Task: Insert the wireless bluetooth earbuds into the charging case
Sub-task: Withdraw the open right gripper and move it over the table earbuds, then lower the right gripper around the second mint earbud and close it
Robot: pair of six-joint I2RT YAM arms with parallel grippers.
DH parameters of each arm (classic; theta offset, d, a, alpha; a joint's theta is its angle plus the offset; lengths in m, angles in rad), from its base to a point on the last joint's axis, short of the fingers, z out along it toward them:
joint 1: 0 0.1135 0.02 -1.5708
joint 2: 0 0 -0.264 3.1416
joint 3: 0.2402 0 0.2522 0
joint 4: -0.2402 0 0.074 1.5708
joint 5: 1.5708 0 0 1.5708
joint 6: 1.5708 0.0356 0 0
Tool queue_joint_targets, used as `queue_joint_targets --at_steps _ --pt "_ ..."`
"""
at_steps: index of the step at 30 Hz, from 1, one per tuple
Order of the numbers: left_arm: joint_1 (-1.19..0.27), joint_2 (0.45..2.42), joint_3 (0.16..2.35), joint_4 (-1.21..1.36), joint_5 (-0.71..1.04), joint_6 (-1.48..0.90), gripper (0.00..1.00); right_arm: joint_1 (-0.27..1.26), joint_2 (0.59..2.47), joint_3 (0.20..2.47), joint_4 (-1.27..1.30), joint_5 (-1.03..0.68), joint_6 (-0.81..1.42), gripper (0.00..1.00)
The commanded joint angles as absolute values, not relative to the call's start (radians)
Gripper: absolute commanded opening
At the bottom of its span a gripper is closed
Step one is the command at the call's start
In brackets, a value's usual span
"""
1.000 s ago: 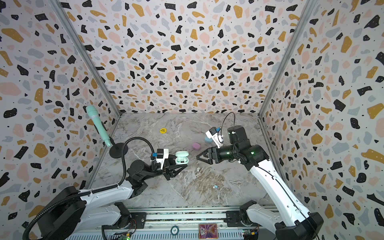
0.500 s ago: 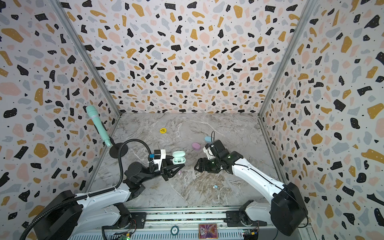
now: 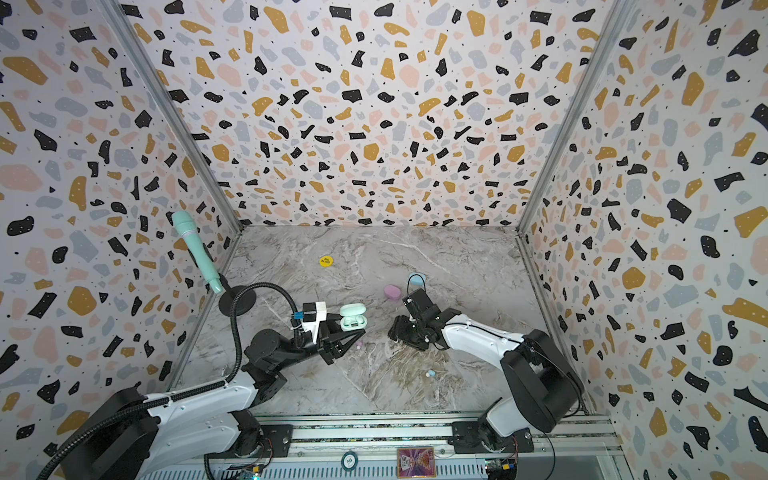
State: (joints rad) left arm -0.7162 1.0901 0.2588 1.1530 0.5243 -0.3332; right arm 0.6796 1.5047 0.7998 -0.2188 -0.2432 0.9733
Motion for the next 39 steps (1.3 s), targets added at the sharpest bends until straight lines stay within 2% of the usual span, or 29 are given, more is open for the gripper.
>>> queue_joint_targets --at_steps 1,23,29,39 --pt "-0.711 1.075 0.253 1.207 0.522 -0.326 0.14 0.689 1.532 0.846 -0.207 -0.233 0.996 0.65" --pt "-0.698 1.066 0.244 1.203 0.535 -0.318 0.14 0.698 1.713 0.987 -0.253 -0.224 0.906 0.6" --pt "-0.695 1.062 0.245 1.2 0.538 -0.322 0.14 0.699 1.735 1.065 -0.406 -0.137 0.8 0.59" --pt "-0.695 1.048 0.241 1.189 0.537 -0.324 0.14 0.719 1.841 1.226 -0.58 -0.114 0.664 0.44"
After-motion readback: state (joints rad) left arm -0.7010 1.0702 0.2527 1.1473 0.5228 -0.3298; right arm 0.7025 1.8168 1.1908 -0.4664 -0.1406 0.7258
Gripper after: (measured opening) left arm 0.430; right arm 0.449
